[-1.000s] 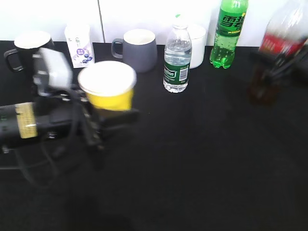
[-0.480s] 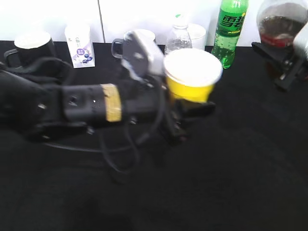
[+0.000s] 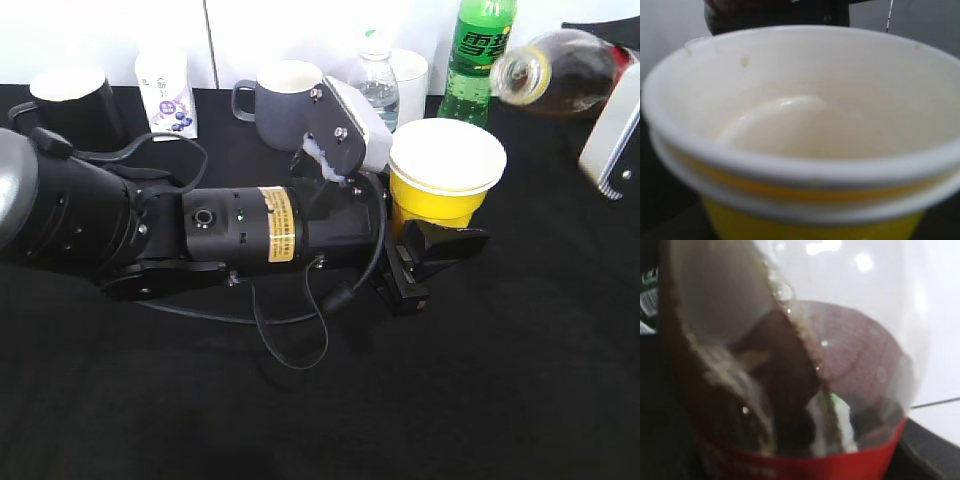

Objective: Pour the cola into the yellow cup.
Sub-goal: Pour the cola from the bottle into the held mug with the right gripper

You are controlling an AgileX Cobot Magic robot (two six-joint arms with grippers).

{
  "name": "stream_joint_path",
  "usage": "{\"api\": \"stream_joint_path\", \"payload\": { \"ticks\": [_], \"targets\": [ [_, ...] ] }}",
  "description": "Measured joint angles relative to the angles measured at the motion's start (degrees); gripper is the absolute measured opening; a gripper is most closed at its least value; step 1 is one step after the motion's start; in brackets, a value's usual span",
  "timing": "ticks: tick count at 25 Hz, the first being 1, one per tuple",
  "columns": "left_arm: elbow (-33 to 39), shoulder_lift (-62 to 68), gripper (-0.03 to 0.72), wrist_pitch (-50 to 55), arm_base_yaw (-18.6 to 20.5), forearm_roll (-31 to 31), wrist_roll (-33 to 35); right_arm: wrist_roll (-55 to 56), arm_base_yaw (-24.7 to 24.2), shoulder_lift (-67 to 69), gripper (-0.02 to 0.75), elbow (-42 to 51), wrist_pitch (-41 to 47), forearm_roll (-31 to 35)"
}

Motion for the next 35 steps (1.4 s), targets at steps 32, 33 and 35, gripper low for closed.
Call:
{"api": "stream_joint_path", "payload": {
  "ticks": [32,33,35],
  "targets": [
    [0.0,2.3,0.430,-4.0,0.0,6.4,0.0,-18.1,0.0,0.0,0.493,0.0,-0.1,-0.6],
    [0.0,2.3,0.430,-4.0,0.0,6.4,0.0,-18.6,0.0,0.0,0.493,0.0,-0.1,-0.4],
    [0.0,2.3,0.430,-4.0,0.0,6.4,0.0,-19.4,0.0,0.0,0.493,0.0,-0.1,0.3]
  ]
}}
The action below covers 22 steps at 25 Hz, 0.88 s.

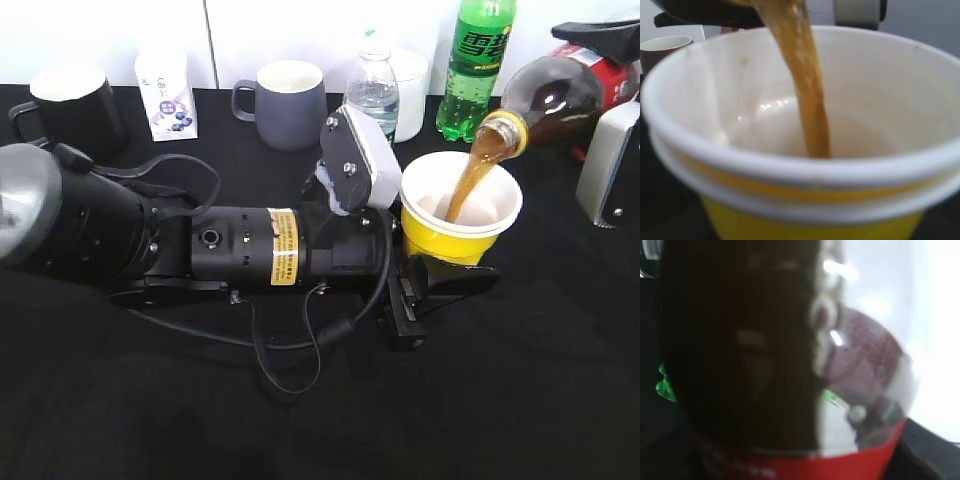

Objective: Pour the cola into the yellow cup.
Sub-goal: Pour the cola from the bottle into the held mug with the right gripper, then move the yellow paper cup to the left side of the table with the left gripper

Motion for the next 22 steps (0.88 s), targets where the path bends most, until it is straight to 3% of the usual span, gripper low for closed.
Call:
{"api": "stream_joint_path", "payload": {
  "ticks": [12,15,18,22],
  "targets": [
    [0.0,0.0,0.430,0.2,0.0,0.2,0.0,-0.8,0.0,0.0,0.492,0.0,-0.4,0.5],
    [0.0,0.0,0.430,0.3,0.0,-0.5,0.0,10.2,0.0,0.0,0.492,0.0,-0.8,-2.1],
    [0.0,0.1,0.430,0.4,0.0,-0.7,0.0,28.5,0.0,0.0,0.492,0.0,-1.7,-7.3],
    [0.0,0.1,0.430,0.4,0.0,-0.9,0.0,48.3,0.0,0.0,0.492,0.0,-1.7,-8.1]
  ]
}}
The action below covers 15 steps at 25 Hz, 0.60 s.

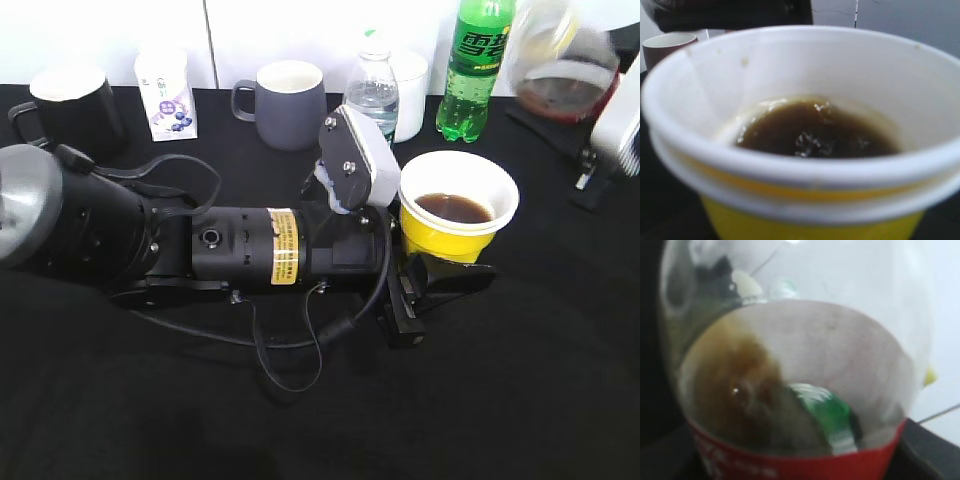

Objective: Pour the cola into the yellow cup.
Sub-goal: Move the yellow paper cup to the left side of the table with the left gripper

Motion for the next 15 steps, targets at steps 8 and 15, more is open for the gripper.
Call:
{"api": "stream_joint_path", "payload": {
  "ticks": [8,15],
  "targets": [
    [0.0,0.0,0.430,-0.1,3.6,-4.2,0.0,46.3,0.0,0.0,0.492,0.0,0.1,-0.2],
    [6.8,-2.2,0.430,-1.2,18.0,-5.5,0.0,46.8,0.0,0.0,0.492,0.0,0.1,-0.2]
  ]
}}
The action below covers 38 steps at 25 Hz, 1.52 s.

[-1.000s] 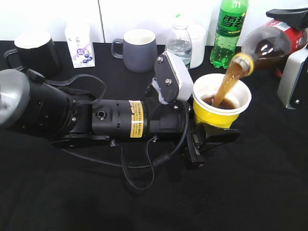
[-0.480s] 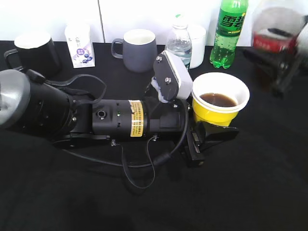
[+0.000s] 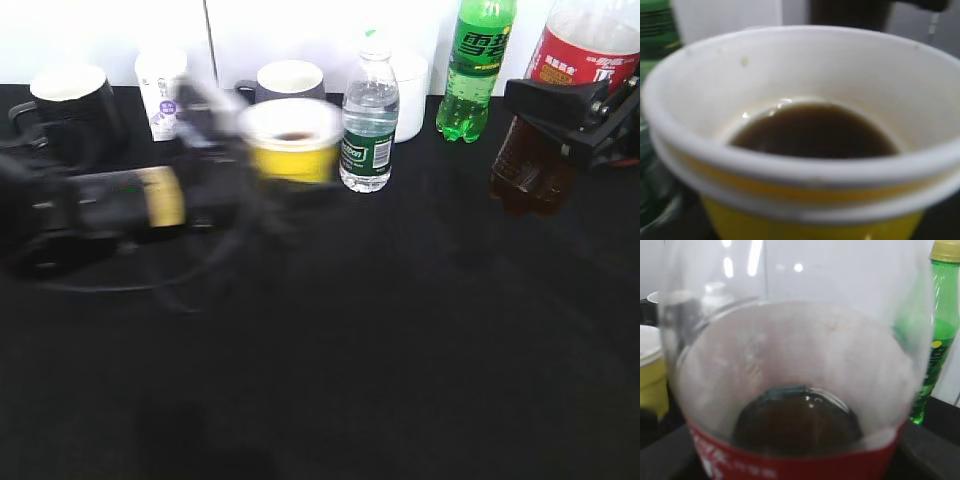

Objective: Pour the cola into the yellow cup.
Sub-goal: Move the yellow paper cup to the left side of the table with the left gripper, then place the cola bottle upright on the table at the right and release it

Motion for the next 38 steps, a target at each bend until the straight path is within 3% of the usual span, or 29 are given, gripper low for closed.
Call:
{"api": "stream_joint_path", "payload": {
  "ticks": [2,5,9,16,21,26,35,38],
  "targets": [
    [3.4,0.0,0.430,-2.2,4.4,-2.2,0.5,0.0,0.0,0.0,0.492,0.0,0.0,0.6],
    [6.5,0.0,0.430,-2.4,8.3,-8.6,8.2,0.0,0.0,0.0,0.492,0.0,0.0,1.0],
    [6.8,2.9,0.430,-5.9,8.9,-19.9,19.2,0.1,0.0,0.0,0.492,0.0,0.0,1.0],
    [6.8,13.6,0.430,-18.7,9.1,-30.5,22.2,0.1,0.0,0.6,0.492,0.0,0.0,1.1],
    [6.7,13.8,0.433,-18.6,9.1,-31.2,22.4,0.1,0.0,1.7,0.492,0.0,0.0,1.1],
    [6.7,13.8,0.632,-17.6,9.1,-33.3,23.0,0.1,0.0,1.7,0.492,0.0,0.0,2.1],
    [19.4,9.5,0.634,-23.7,9.1,-33.4,23.4,-0.4,0.0,2.5,0.492,0.0,1.3,7.8],
    [25.3,4.7,0.624,-21.8,9.1,-33.6,23.2,-9.0,0.0,3.7,0.492,0.0,1.4,14.6]
  ]
}}
